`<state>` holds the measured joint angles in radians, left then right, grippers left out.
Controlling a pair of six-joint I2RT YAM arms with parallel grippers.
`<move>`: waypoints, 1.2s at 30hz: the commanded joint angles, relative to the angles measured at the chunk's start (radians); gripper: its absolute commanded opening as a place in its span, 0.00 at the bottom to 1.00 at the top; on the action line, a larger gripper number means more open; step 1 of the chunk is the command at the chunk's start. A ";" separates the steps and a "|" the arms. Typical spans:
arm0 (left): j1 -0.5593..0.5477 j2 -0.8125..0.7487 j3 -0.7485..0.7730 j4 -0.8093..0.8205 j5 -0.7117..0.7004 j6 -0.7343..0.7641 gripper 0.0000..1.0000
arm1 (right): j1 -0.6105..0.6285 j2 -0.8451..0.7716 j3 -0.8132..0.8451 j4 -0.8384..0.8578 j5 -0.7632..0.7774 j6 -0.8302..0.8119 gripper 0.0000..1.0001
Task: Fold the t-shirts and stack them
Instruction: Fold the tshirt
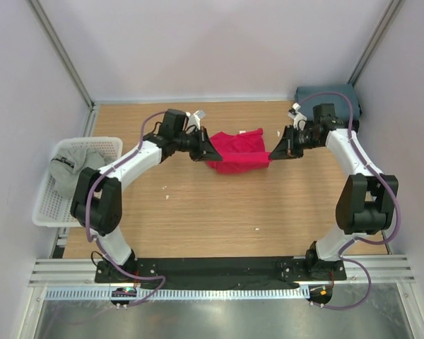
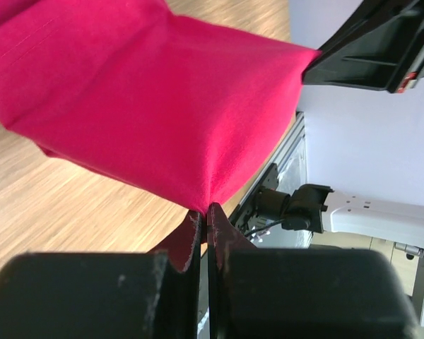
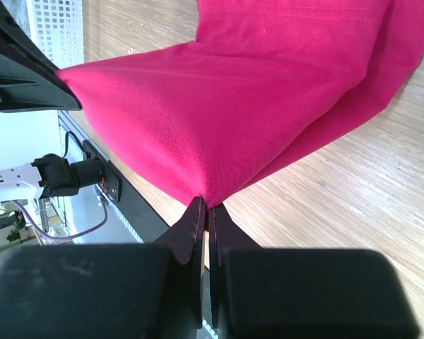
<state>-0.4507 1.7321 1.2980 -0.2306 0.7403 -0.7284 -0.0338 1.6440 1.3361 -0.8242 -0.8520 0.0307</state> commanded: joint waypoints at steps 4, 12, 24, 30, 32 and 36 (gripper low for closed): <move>-0.003 0.003 -0.013 -0.001 -0.009 0.017 0.00 | 0.002 -0.024 0.021 -0.007 0.007 -0.020 0.01; 0.016 0.105 0.133 -0.081 -0.022 0.078 0.00 | 0.005 0.106 0.176 0.056 0.039 -0.003 0.02; 0.122 0.495 0.676 -0.219 -0.136 0.216 0.00 | 0.047 0.607 0.738 0.114 0.105 0.070 0.02; 0.081 0.603 0.883 -0.318 -0.450 0.426 0.43 | 0.066 0.748 0.953 0.157 0.145 0.101 0.47; 0.079 0.552 0.862 -0.326 -0.473 0.431 0.47 | 0.064 0.650 0.770 0.284 0.140 0.107 0.54; 0.081 0.391 0.680 -0.242 -0.435 0.390 0.55 | 0.064 0.360 0.438 0.547 0.136 0.146 0.63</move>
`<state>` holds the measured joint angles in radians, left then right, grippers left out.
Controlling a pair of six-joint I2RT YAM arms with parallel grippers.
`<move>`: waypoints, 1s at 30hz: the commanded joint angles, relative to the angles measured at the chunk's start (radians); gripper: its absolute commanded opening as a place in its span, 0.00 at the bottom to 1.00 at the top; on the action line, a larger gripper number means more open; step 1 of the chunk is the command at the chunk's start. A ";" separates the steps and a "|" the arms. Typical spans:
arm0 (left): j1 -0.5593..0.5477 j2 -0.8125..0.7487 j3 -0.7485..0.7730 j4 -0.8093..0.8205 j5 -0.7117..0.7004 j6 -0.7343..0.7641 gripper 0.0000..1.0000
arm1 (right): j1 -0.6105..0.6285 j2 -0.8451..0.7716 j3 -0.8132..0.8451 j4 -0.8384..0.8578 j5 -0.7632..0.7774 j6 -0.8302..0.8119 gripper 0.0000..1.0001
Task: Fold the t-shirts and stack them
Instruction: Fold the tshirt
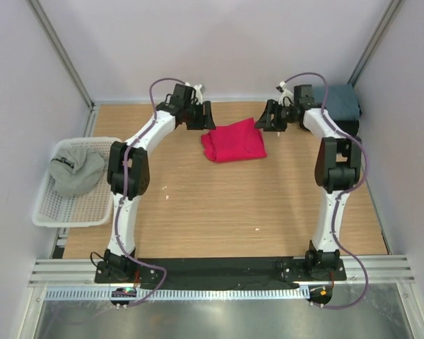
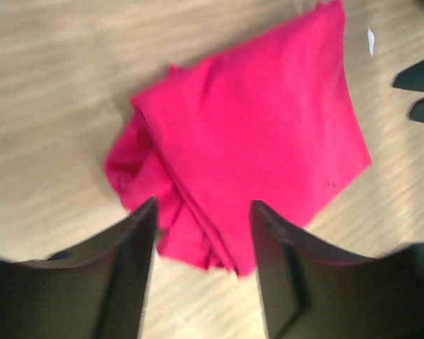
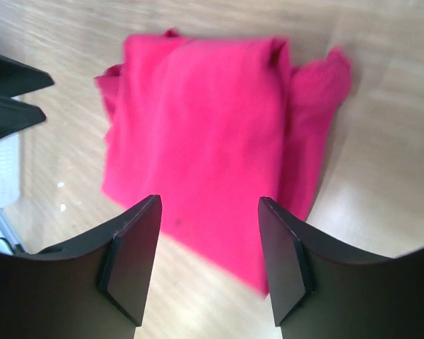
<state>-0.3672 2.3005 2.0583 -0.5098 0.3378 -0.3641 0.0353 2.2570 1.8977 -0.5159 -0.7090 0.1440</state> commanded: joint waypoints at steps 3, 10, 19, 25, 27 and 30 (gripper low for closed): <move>0.001 -0.271 -0.263 0.119 0.019 -0.044 0.66 | 0.003 -0.286 -0.199 0.209 -0.026 0.029 0.63; 0.030 -0.290 -0.447 0.169 0.278 -0.099 0.70 | 0.008 -0.192 -0.189 0.080 0.000 -0.138 0.63; 0.034 -0.077 -0.243 0.346 0.648 -0.260 0.67 | -0.055 -0.030 -0.092 0.128 -0.024 -0.080 0.63; 0.025 0.052 -0.201 0.536 0.742 -0.435 0.67 | -0.104 0.055 -0.060 0.162 -0.147 0.000 0.64; 0.019 0.088 -0.205 0.565 0.754 -0.450 0.66 | -0.110 0.070 -0.057 0.166 -0.170 0.002 0.64; 0.013 0.120 -0.221 0.600 0.759 -0.484 0.65 | -0.118 0.117 -0.037 0.153 -0.234 0.003 0.64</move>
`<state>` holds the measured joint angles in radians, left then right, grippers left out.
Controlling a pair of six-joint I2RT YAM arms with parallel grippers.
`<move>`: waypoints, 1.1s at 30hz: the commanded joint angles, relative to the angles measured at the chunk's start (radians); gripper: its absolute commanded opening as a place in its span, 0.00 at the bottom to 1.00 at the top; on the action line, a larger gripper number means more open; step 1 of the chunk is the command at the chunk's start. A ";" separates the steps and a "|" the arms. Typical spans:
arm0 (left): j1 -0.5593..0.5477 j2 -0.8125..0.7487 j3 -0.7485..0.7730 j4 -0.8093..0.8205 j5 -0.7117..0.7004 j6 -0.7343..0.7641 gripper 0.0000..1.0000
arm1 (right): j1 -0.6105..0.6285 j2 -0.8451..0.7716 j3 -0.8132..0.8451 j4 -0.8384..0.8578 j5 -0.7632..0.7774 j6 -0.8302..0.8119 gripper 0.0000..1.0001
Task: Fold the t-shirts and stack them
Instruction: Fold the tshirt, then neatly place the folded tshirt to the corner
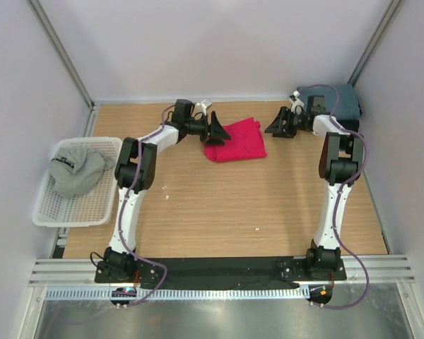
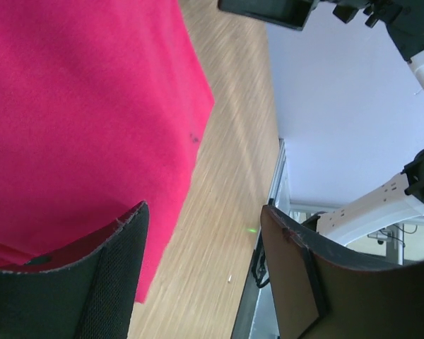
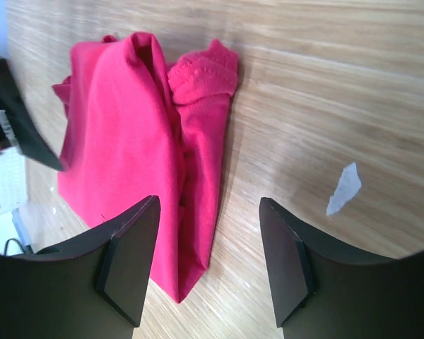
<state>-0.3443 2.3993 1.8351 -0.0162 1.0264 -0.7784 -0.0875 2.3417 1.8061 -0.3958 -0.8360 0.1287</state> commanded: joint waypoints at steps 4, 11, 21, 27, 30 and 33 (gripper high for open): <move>-0.009 0.038 0.007 0.108 0.066 -0.076 0.64 | 0.005 0.152 0.154 -0.027 -0.225 0.019 0.64; -0.009 0.050 0.013 0.101 0.058 -0.067 0.64 | 0.011 0.226 0.216 -0.060 -0.259 0.035 0.64; -0.009 0.075 0.032 0.082 0.055 -0.061 0.63 | 0.045 0.266 0.226 -0.129 -0.239 -0.011 0.64; -0.009 0.080 0.036 0.078 0.054 -0.058 0.63 | 0.086 0.274 0.242 -0.167 -0.203 -0.052 0.64; -0.010 0.077 0.038 0.076 0.055 -0.059 0.63 | 0.113 0.272 0.251 -0.192 -0.170 -0.067 0.64; -0.007 0.077 0.042 0.075 0.055 -0.059 0.63 | 0.126 0.268 0.249 -0.198 -0.137 -0.073 0.58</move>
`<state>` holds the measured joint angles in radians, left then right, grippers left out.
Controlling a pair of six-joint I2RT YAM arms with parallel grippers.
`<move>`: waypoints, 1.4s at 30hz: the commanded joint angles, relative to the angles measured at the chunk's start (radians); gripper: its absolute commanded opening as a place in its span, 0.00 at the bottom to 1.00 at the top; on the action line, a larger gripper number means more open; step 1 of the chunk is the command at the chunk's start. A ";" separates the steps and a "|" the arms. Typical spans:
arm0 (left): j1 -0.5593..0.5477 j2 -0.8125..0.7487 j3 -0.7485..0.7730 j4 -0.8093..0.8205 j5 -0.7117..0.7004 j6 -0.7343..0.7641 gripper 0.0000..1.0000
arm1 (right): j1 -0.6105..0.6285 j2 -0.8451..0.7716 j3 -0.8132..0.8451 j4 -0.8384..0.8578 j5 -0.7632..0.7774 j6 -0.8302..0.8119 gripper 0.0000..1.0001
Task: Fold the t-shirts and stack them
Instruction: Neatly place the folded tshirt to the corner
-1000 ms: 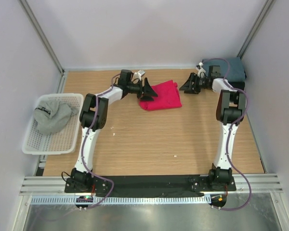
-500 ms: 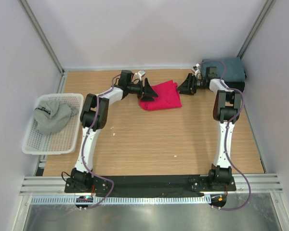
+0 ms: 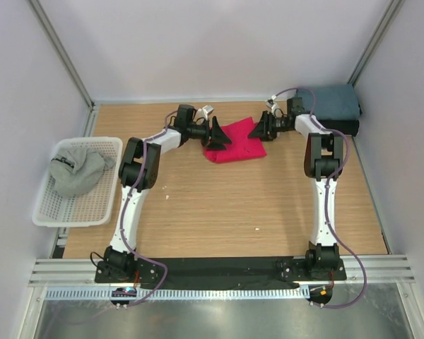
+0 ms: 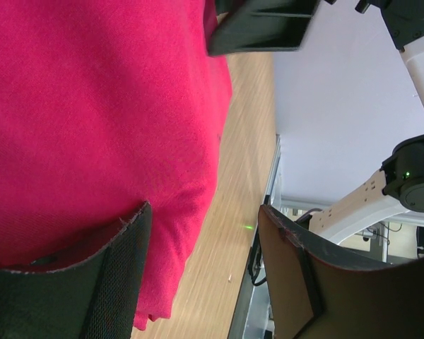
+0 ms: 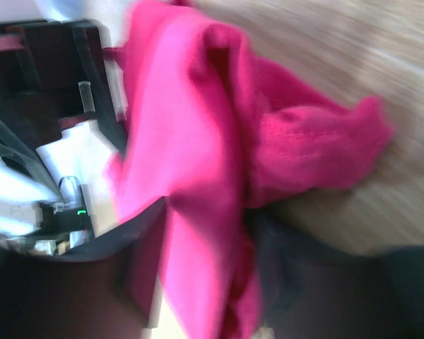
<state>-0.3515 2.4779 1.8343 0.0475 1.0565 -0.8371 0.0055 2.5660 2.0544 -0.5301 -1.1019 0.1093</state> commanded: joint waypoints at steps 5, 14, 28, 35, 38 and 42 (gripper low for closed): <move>0.002 0.000 0.042 0.009 0.023 0.003 0.63 | 0.036 0.026 -0.019 -0.057 0.209 -0.053 0.22; 0.022 -0.053 0.052 -0.076 0.022 0.048 0.62 | 0.037 -0.231 -0.126 -0.068 0.515 -0.206 0.01; 0.097 -0.257 -0.056 -0.779 -0.090 0.680 0.59 | 0.037 -0.492 -0.100 -0.093 0.896 -0.411 0.01; 0.092 -0.395 -0.325 -0.738 -0.147 0.793 0.59 | 0.024 -0.419 0.096 -0.105 1.063 -0.444 0.01; 0.094 -0.422 -0.356 -0.741 -0.151 0.803 0.59 | 0.021 -0.360 0.206 -0.122 1.097 -0.459 0.01; 0.094 -0.435 -0.375 -0.738 -0.151 0.806 0.59 | 0.007 -0.308 0.315 -0.125 1.178 -0.490 0.01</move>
<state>-0.2619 2.1326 1.4555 -0.6952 0.9058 -0.0750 0.0265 2.2356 2.2829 -0.6800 -0.0196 -0.3397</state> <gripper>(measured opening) 0.588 0.159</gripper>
